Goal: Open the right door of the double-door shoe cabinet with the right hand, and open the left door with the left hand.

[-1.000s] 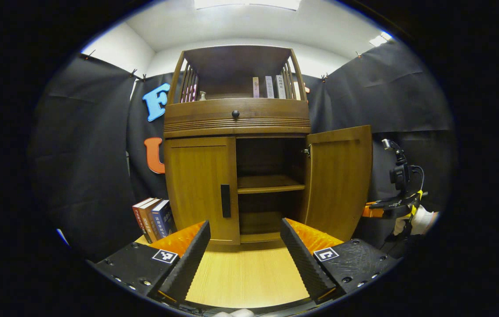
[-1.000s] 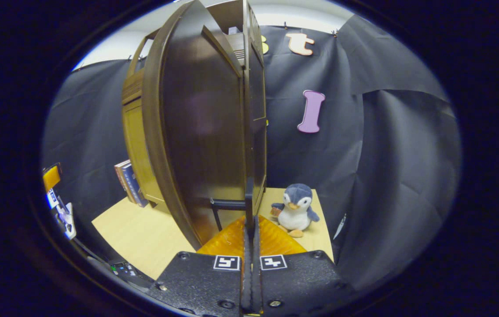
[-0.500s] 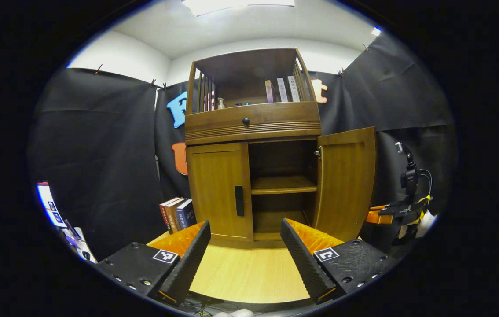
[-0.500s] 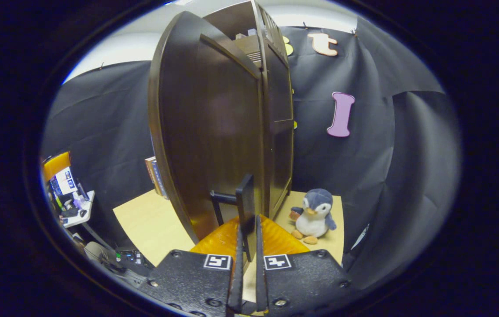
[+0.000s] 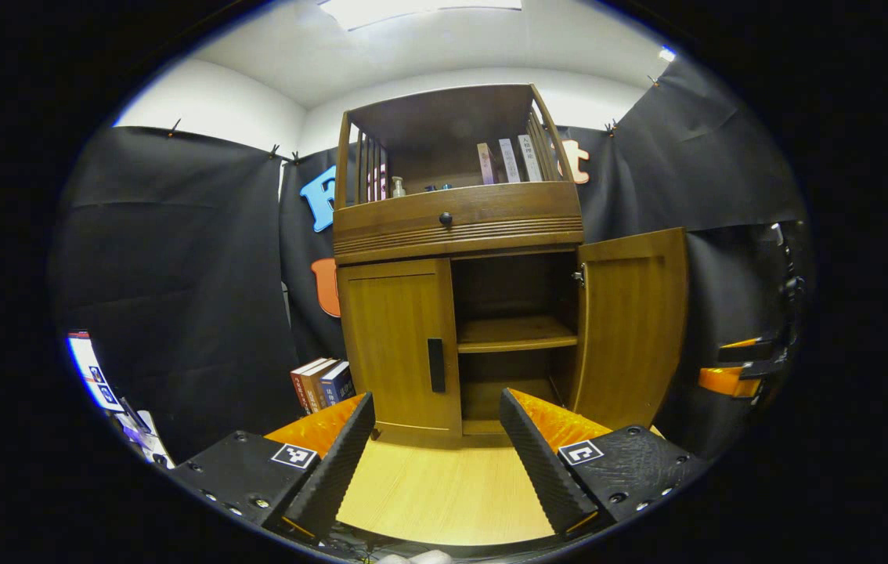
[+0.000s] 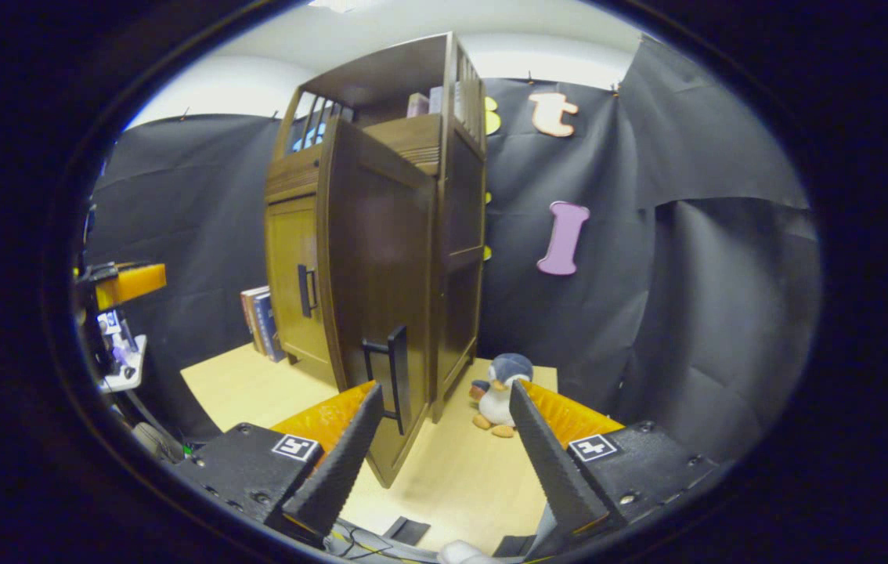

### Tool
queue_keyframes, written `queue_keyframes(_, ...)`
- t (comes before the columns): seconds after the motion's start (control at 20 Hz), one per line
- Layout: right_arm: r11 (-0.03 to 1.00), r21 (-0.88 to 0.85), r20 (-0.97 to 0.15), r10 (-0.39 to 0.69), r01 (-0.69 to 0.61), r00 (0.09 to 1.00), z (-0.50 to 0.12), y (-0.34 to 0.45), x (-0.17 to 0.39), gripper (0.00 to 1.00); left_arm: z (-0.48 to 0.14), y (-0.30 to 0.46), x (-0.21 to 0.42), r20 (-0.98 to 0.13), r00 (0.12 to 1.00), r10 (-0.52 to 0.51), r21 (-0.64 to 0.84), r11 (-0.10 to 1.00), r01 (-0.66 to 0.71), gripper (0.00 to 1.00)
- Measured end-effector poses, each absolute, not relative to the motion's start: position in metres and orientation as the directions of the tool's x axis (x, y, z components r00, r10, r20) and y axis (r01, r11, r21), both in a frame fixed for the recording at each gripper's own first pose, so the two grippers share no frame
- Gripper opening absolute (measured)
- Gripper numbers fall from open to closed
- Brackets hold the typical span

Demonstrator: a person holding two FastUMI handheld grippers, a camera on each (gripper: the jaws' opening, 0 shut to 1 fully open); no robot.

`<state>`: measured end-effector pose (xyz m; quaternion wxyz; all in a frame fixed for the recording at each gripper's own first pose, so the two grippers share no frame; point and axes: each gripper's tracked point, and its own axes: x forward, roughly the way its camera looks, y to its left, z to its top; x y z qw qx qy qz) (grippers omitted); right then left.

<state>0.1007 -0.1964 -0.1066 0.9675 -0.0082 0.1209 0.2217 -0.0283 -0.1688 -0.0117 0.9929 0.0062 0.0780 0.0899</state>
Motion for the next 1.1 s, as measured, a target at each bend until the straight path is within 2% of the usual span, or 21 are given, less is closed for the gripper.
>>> queue_keyframes(0.35, 0.958, 0.107, -0.161, 0.282, -0.268, 0.946, -0.059, -0.151, 0.080, 1.00, -0.025, -0.120, 0.028, -0.121, 0.984, 0.130, 0.034, 0.991, -0.127, 0.96)
queue_keyframes(0.4, 0.965, 0.112, -0.149, 0.254, -0.239, 0.956, -0.052, -0.141, 0.079, 1.00, -0.029, -0.111, 0.038, -0.120, 0.986, 0.117, 0.031, 0.993, -0.114, 1.00)
queue_keyframes(0.45, 0.970, 0.119, -0.140, 0.228, -0.213, 0.964, -0.046, -0.130, 0.078, 1.00, -0.037, -0.104, 0.048, -0.135, 0.986, 0.101, 0.023, 0.995, -0.099, 0.96)
queue_keyframes(0.55, 0.974, 0.130, -0.113, 0.202, -0.187, 0.973, -0.036, -0.099, 0.073, 1.00, -0.045, -0.092, 0.069, -0.133, 0.989, 0.060, 0.002, 0.998, -0.060, 0.96)
queue_keyframes(0.75, 0.986, 0.093, -0.113, 0.146, -0.136, 0.983, -0.036, -0.049, 0.060, 1.00, -0.074, -0.080, 0.117, -0.148, 0.989, -0.031, -0.039, 0.999, 0.025, 0.96)
queue_keyframes(1.1, 0.999, 0.040, -0.202, 0.038, -0.031, 0.979, -0.057, -0.009, 0.045, 1.00, -0.125, -0.098, 0.204, -0.153, 0.979, -0.135, -0.081, 0.989, 0.124, 0.96)
